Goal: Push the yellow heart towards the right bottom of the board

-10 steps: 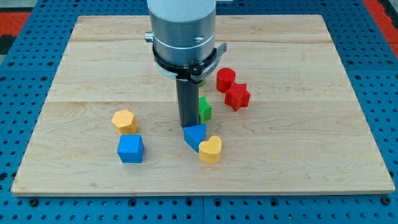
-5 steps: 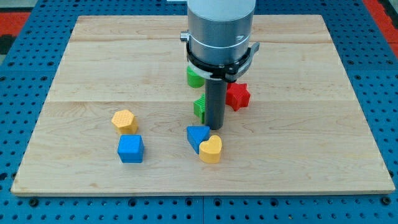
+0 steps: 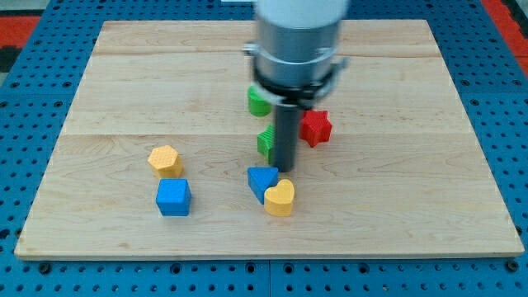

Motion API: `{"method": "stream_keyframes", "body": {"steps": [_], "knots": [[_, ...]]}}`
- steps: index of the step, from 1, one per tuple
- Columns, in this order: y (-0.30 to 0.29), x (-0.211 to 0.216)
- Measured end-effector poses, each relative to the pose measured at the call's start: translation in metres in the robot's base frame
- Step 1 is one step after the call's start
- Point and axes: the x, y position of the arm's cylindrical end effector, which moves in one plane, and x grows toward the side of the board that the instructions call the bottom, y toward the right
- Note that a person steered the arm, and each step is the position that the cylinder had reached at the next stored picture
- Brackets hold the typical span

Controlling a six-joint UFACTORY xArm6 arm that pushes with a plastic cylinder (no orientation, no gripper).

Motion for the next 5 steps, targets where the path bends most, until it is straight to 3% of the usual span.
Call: {"method": "stream_keyframes", "body": {"steps": [1, 3, 5], "knots": [[-0.058, 0.005], [0.009, 0.054], [0.018, 0.069]]}}
